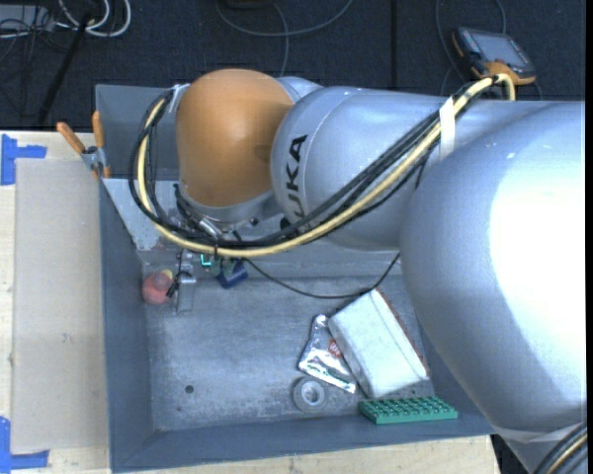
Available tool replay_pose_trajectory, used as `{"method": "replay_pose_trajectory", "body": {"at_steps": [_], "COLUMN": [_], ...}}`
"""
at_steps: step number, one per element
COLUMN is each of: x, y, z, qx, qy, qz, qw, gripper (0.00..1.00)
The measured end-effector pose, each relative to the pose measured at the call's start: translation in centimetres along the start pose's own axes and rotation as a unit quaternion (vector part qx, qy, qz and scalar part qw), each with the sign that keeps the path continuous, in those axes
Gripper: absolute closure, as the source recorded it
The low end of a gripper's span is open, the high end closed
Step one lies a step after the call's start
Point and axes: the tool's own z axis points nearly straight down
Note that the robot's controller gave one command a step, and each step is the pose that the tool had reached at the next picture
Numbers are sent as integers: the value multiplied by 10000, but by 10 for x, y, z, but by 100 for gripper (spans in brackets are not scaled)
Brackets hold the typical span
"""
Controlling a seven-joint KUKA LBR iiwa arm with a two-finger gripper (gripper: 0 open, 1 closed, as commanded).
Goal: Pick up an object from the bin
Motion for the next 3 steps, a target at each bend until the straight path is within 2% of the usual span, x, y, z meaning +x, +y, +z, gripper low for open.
{"method": "replay_pose_trajectory", "body": {"at_steps": [1,2,3], "x": [1,0,69], "y": [-16,-17,-60], "z": [92,90,-45], "qx": [-7,-7,-6], "qy": [-67,-72,-68], "qz": [-1409,-1383,-1377], "qw": [9900,9904,9905], "gripper": [0,100,100]}}
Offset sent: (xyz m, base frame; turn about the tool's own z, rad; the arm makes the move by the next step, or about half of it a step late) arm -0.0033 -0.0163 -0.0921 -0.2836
